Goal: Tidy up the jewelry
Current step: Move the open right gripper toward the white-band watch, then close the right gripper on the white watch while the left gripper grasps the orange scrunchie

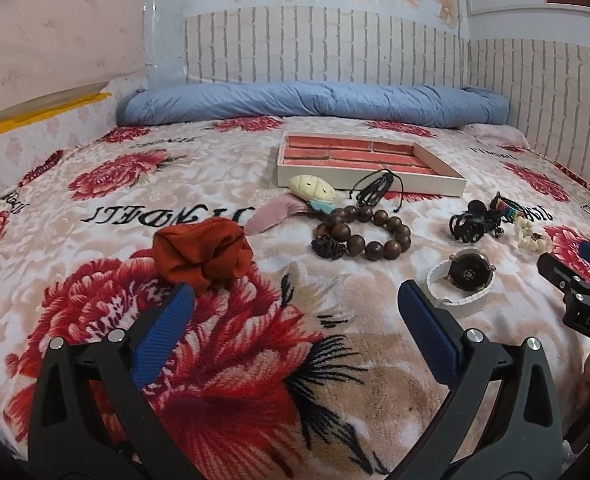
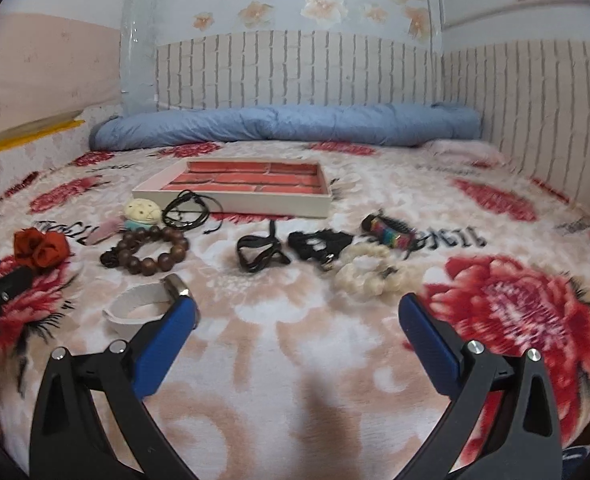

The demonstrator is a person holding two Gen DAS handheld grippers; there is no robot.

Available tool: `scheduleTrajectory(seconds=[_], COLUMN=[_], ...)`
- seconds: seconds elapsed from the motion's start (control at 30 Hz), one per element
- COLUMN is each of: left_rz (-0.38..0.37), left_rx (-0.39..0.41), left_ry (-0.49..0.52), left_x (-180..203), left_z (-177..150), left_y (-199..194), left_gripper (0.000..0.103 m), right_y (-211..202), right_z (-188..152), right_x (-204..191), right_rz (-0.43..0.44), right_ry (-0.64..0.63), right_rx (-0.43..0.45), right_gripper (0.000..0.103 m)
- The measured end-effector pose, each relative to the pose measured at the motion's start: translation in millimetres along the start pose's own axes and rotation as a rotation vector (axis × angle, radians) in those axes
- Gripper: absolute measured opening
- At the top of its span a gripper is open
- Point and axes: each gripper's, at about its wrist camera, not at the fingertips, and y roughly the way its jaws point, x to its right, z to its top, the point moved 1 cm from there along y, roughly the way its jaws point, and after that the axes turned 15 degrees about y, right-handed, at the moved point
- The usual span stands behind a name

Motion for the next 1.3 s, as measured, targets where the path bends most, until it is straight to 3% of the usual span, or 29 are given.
scheduleTrajectory(seconds=[0.13,0.47,0.77,1.0,1.3], left_rz=[-0.025,0.019,0.030,0.050,0.018], left_rx=[-0.011,-0.039,-0.122,-0.147,-0.220], left_ry=[0.000,0.007,-0.035,0.039,-0.010], left_x=[-1,-27,-63,-70,-89], left_z=[1,16,23,36,27], left_y=[3,12,33,51,78], left_gripper=[0.098,0.098,0.098,0.098,0.098], right_y=[5,22,45,53,72], right_z=[1,13,7,5,-3], right_x=[-5,-30,-50,-62,-57], right_rz=[-0.010,0.026,0.019,-0.007,-0.033], right_ry=[-0.010,0.010,0.030,0.005,0.013], right_rx=[-0.030,-0.103,-0.211,-0.240,-0.325], right_gripper=[0.099,0.099,0.099,0.099,0.077])
